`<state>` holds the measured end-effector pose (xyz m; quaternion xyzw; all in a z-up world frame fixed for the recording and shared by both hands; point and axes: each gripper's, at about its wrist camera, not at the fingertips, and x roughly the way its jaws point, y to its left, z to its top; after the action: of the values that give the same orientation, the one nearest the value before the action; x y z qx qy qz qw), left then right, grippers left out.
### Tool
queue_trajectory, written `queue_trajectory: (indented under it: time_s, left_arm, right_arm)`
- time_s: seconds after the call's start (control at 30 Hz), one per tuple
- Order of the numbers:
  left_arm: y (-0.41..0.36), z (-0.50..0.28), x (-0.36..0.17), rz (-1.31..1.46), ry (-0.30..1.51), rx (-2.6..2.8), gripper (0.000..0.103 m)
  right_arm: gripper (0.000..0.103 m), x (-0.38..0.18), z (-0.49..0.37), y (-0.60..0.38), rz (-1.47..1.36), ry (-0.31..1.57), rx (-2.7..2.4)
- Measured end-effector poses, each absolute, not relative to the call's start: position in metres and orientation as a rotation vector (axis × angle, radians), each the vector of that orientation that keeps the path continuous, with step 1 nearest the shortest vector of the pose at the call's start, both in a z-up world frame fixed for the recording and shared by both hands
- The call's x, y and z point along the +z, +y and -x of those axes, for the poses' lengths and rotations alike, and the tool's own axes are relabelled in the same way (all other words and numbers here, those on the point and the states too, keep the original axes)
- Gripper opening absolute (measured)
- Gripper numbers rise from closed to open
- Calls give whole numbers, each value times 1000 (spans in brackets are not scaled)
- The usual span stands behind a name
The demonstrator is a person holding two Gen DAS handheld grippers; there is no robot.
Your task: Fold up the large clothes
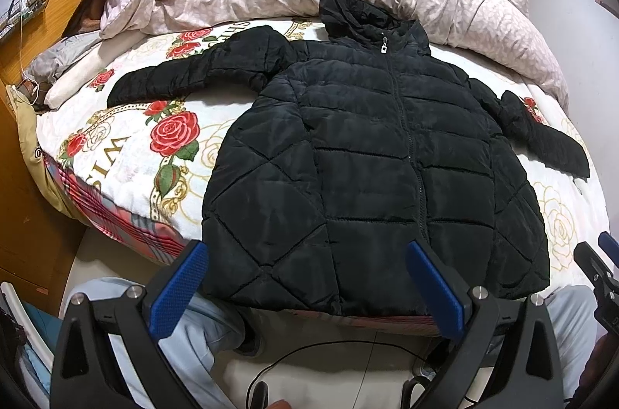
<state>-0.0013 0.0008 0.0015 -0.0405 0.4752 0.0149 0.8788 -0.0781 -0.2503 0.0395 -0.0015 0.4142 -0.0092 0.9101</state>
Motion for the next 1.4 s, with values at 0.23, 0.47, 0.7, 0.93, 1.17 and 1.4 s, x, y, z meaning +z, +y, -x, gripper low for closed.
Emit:
queue_trajectory:
  time_s: [0.23, 0.47, 0.7, 0.93, 1.17, 1.4]
  left_arm:
    - [2, 1, 3, 87, 991, 32, 103]
    - [0, 2, 2, 85, 990, 33, 103]
    - [0, 3, 2, 84, 990, 34, 103]
    - [0, 3, 2, 86, 990, 32, 103]
    - [1, 3, 2, 85, 989, 32, 103]
    - [1, 3, 2, 86, 990, 31, 103]
  right_arm:
    - [97, 39, 78, -251, 2, 855, -18]
    - [97, 38, 78, -251, 0, 854, -17]
    - [96, 39, 78, -252, -1, 853, -17]
    - [97, 39, 79, -252, 0, 853, -17]
    - [97, 39, 79, -252, 0, 852, -18]
    - [97, 44, 81, -253, 0, 841, -19]
